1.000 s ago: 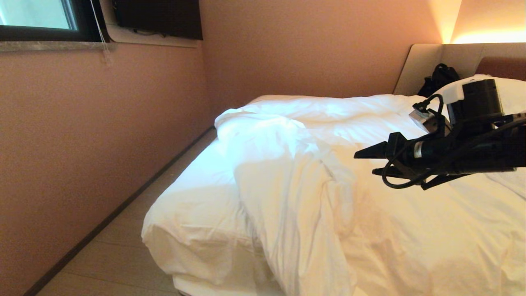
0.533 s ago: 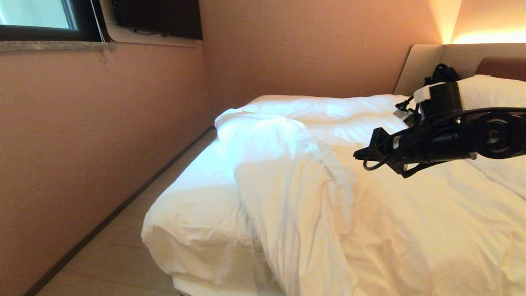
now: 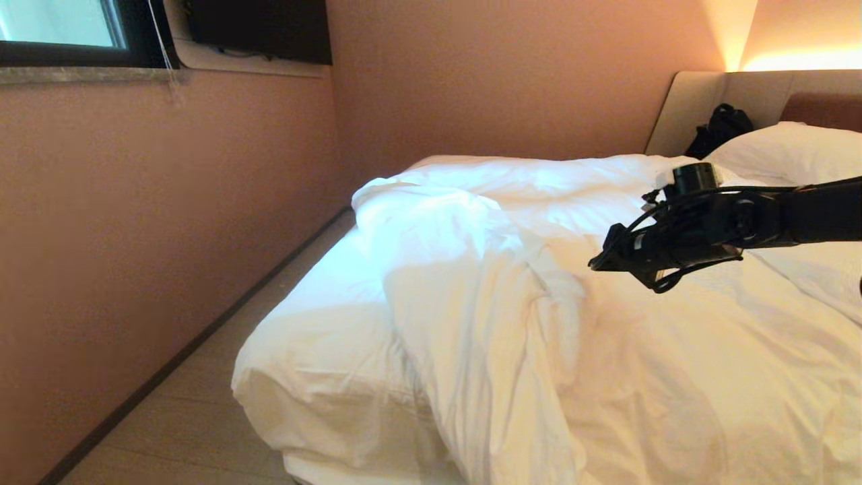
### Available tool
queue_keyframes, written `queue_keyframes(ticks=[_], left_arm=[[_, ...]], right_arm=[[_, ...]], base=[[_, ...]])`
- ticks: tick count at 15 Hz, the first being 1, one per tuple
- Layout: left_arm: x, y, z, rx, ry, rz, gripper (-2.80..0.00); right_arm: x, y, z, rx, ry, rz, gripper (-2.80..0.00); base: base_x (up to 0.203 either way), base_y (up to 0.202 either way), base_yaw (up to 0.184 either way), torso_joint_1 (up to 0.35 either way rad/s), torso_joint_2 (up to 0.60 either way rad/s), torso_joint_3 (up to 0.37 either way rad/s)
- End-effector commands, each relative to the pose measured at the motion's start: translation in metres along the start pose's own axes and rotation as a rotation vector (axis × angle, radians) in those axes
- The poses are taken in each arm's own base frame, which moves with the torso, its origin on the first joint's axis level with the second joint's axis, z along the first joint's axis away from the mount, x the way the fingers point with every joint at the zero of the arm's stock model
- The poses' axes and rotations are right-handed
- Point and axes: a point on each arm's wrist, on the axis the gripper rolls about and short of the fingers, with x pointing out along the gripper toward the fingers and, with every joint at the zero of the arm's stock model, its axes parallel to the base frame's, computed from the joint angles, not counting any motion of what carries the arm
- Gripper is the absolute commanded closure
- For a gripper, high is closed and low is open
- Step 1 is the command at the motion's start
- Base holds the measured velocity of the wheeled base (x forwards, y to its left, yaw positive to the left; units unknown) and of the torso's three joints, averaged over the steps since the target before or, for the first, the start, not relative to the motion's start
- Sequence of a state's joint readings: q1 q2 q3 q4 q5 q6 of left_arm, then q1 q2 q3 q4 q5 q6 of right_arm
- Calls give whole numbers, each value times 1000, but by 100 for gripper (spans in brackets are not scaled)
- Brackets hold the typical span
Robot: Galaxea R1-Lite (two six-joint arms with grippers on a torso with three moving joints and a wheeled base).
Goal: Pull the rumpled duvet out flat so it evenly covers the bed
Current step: Flatten the corners of the folded blanket
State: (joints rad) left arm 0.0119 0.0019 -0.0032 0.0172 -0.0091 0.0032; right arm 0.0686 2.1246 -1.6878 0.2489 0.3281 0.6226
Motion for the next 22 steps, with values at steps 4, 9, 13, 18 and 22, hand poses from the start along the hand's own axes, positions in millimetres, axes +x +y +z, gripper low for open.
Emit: queue_keyframes(ticks=[4, 9, 13, 18, 22], left_arm=[[0, 0, 0, 0, -1, 0, 0], [0, 0, 0, 0, -1, 0, 0], [0, 0, 0, 0, -1, 0, 0], [0, 0, 0, 0, 0, 0, 0], [0, 0, 0, 0, -1, 0, 0]], right_arm=[[25, -36, 8, 77, 60, -87, 0], [31, -47, 16, 91, 49, -88, -280], [31, -51, 18, 109, 104, 4, -280], [43, -57, 18, 166, 169, 80, -280], [49, -54, 24, 230, 206, 165, -280]], base=[[0, 0, 0, 0, 0, 0], [0, 0, 0, 0, 0, 0], [0, 0, 0, 0, 0, 0], [0, 0, 0, 0, 0, 0], [0, 0, 0, 0, 0, 0]])
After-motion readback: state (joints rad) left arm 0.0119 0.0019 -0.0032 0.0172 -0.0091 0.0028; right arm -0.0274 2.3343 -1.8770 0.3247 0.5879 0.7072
